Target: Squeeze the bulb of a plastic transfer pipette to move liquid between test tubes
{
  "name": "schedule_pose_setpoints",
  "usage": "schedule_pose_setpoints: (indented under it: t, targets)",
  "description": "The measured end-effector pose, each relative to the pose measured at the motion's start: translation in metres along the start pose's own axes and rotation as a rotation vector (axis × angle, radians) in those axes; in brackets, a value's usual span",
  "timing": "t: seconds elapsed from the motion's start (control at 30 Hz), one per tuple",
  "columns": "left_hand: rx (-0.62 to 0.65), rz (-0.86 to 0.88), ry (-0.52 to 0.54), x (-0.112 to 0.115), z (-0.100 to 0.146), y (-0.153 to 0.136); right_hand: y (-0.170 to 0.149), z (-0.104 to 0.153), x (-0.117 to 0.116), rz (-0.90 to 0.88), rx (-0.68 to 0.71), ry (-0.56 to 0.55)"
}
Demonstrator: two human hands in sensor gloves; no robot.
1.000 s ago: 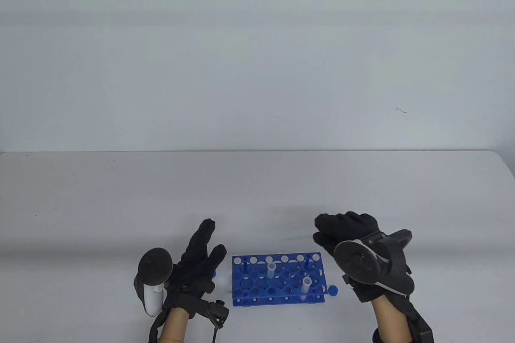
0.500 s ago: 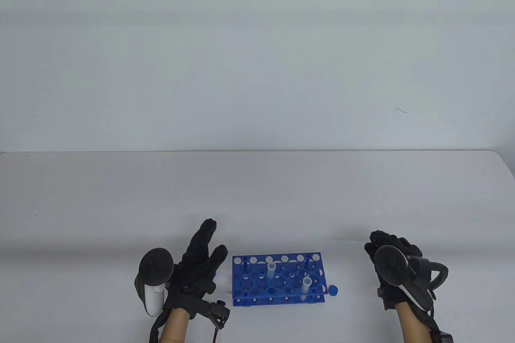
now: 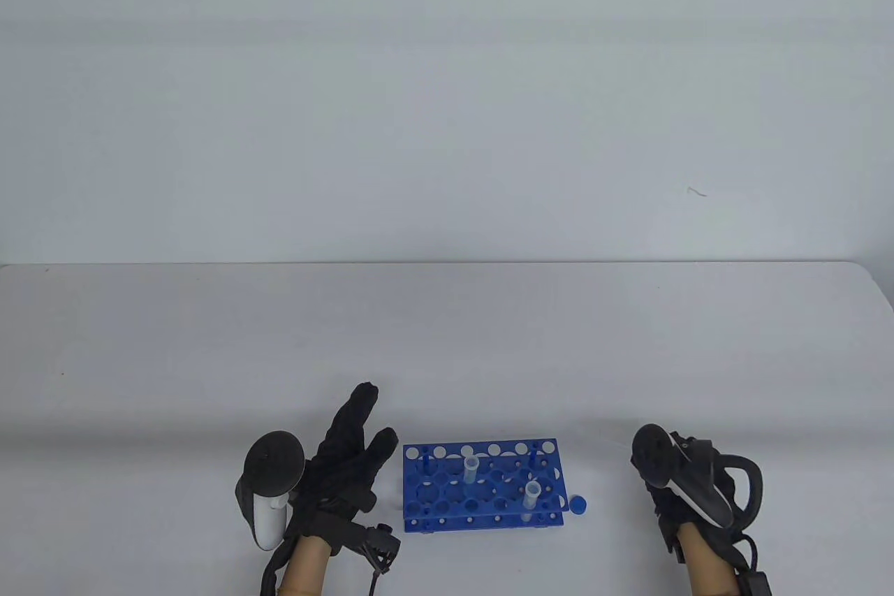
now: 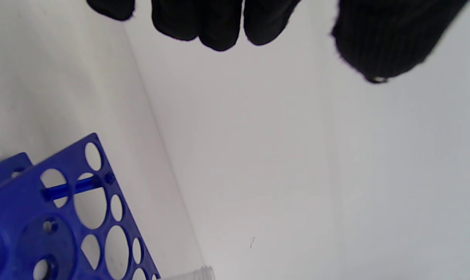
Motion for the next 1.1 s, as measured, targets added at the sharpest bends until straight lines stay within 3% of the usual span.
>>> schedule_pose_setpoints:
  t: [0.07, 0.27, 0.53, 1.1]
  targets:
    - [-0.001, 0.000, -0.002, 0.000, 0.000, 0.000, 0.006, -0.002, -0.012, 0.063, 0.008, 0.097]
    - [-0.002, 0.002, -0.003, 0.001, 0.000, 0.000, 0.016, -0.002, -0.034, 0.146, 0.038, 0.241]
    - [-0.001, 0.005, -0.004, 0.001, 0.000, 0.001, 0.028, -0.001, -0.047, 0.222, 0.072, 0.317]
    - [-0.001, 0.001, -0.005, 0.002, 0.000, 0.001, 0.035, 0.002, -0.049, 0.264, 0.079, 0.347]
Point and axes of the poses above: the tracker on the back of each hand, its own y axis roughly to the thumb side, its own z axis roughly from the fingertips to the wrist, x = y × z, the point moved 5 cm from there along -z, roughly from the wrist to the fingertips
